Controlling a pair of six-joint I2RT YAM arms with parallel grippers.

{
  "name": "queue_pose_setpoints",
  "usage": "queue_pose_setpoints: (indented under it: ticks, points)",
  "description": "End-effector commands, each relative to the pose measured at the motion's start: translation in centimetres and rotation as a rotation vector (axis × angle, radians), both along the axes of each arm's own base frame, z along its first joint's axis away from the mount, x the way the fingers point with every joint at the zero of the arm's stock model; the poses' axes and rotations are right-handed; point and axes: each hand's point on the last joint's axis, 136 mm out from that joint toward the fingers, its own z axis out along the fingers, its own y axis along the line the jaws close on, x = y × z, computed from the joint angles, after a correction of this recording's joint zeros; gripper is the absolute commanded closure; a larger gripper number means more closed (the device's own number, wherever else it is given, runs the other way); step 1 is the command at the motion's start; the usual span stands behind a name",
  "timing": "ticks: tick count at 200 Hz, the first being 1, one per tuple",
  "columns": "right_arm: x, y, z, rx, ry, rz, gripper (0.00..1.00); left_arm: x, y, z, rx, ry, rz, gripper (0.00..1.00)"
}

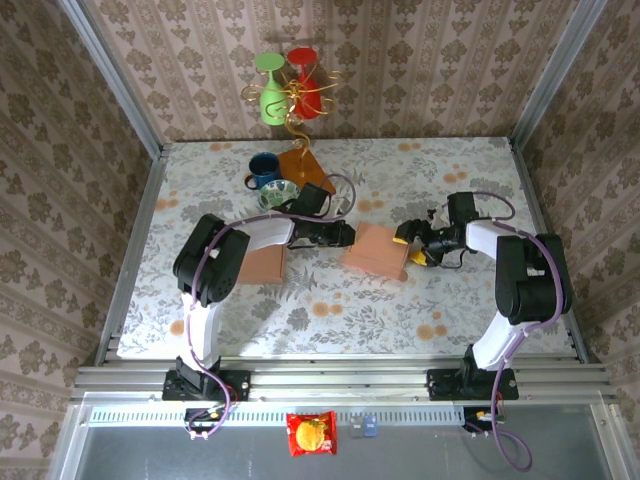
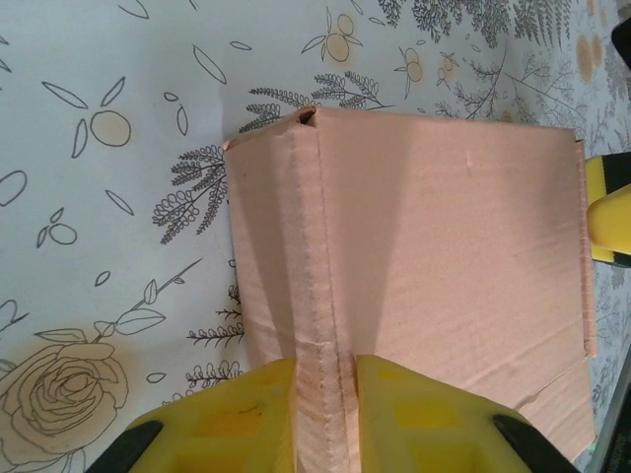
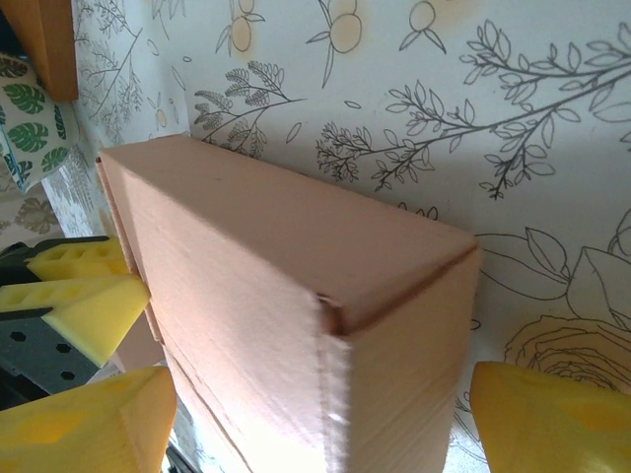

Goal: Fold the paper box

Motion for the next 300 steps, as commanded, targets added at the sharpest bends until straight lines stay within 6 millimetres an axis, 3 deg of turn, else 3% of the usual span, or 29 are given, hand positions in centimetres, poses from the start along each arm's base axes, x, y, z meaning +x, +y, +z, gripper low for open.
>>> queue_pose_setpoints:
  ticks: [1,74,115,149,176,198,216,243,263,278,300]
  points:
    - [-0.5,0.4,-0.4,0.037,0.012,0.002,0.2,-0.4,2.2,-2.1,0.075,0.056,0.055,0.81]
    - [0.1,2.4,0.3,0.103,-0.042,0.012,0.23,0.0,2.3,-2.2,0.059,0.065,0.065,0.82]
    - [0.5,3.3,0.3,0.126,-0.035,-0.006,0.32,0.2,2.3,-2.1,0.044,0.064,0.076,0.81]
    - [0.8,3.5,0.8,0.156,-0.012,-0.048,0.45,1.0,1.9,0.4,0.0,-0.021,0.08,0.74]
    - [0.6,3.3,0.6,0.16,0.058,-0.07,0.52,1.1,2.0,4.3,-0.014,-0.266,0.029,0.6]
    - [0.3,3.1,0.8,0.185,0.116,-0.091,0.54,-0.6,1.7,7.9,-0.065,-0.521,-0.096,0.5]
    - [0.1,3.0,1.3,0.215,0.165,-0.104,0.56,-3.3,1.5,9.9,-0.07,-0.716,-0.275,0.37]
    - [-0.6,3.3,2.4,0.279,0.247,-0.125,0.56,-7.5,1.0,9.7,0.014,-0.877,-0.574,0.33]
    - [-1.4,3.7,3.4,0.322,0.306,-0.141,0.55,-8.1,1.5,8.9,0.119,-0.912,-0.656,0.3]
    - [-2.3,3.8,4.0,0.347,0.361,-0.165,0.55,-8.5,1.9,9.6,0.131,-0.953,-0.684,0.29]
    - [-3.8,4.1,4.5,0.392,0.462,-0.206,0.54,-11.2,2.1,10.0,0.137,-1.1,-0.866,0.24]
